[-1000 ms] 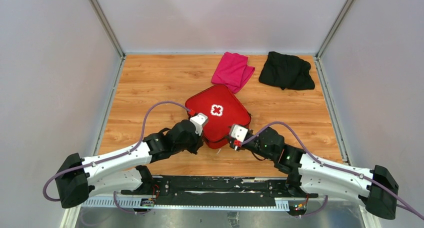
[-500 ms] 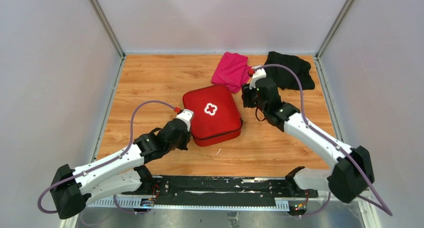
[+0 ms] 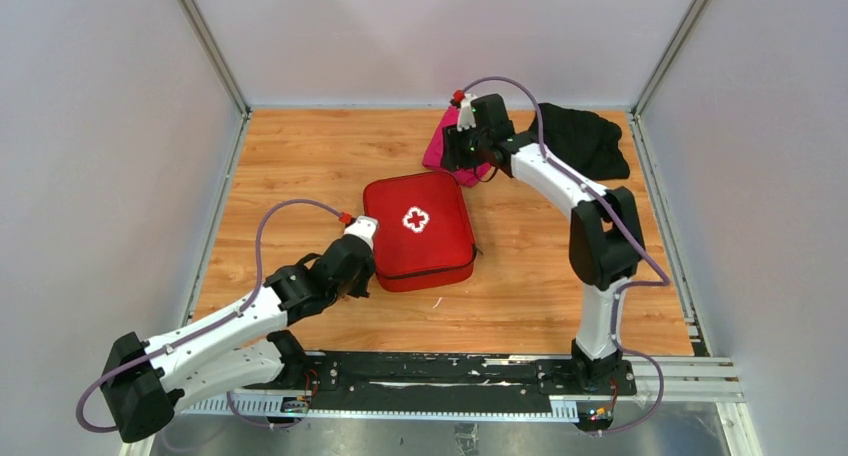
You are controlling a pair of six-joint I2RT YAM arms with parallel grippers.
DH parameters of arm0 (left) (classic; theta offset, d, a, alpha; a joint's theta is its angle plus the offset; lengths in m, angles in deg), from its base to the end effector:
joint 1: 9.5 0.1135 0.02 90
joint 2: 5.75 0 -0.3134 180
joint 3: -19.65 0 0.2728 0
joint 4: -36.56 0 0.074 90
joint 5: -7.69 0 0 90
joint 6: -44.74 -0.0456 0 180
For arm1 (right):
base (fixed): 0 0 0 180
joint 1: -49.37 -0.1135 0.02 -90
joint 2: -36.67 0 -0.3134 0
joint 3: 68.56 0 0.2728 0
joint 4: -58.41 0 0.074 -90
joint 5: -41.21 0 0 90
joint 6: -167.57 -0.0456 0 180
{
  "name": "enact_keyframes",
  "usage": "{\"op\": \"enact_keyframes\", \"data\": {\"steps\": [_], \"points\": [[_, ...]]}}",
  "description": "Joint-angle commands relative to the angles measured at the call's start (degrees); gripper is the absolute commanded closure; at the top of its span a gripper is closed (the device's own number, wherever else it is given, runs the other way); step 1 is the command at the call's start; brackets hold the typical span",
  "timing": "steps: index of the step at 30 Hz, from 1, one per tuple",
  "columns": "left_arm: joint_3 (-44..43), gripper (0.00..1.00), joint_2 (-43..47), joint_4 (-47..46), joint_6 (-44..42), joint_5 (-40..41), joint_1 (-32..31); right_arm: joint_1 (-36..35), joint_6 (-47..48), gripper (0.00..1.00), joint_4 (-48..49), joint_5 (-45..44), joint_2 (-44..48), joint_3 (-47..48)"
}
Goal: Organize the medicine kit
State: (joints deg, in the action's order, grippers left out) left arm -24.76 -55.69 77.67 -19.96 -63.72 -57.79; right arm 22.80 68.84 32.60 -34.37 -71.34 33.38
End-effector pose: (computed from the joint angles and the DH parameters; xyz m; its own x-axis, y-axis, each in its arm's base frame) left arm 0.1242 -0.1175 0.2419 -0.6775 0.1514 -0.7198 0.3013 0.9498 -0.0839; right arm 0.4318 0.2287 0.3203 -0.5613 -0.1164 -0.8194 -0.5434 0.7985 0.2589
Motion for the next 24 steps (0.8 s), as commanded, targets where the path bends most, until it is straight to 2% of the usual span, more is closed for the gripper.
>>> {"op": "enact_keyframes", "data": {"steps": [1, 7, 11, 17, 24], "points": [[-2.1, 1.0, -1.0, 1.7, 1.1, 3.4, 0.8, 0.2, 5.1, 0.49, -4.5, 6.4, -8.5, 8.8], [-2.8, 1.0, -1.7, 1.7, -0.1, 3.7, 1.8, 0.0, 7.1, 0.55, -11.3, 3.7, -17.8, 19.6], [-3.9, 1.0, -2.1, 2.3, -2.9, 3.3, 3.4, -0.6, 8.5, 0.62, -14.4, -1.9, -17.5, 19.1], [-8.1, 1.0, -4.9, 2.9, -8.8, 2.8, 5.9, -0.8, 8.3, 0.71, -14.9, -6.5, -7.9, 6.6], [-11.4, 1.0, -8.6, 2.4, -14.1, 2.4, 6.9, -0.9, 4.2, 0.73, -15.5, -7.0, 8.0, -12.1]]}}
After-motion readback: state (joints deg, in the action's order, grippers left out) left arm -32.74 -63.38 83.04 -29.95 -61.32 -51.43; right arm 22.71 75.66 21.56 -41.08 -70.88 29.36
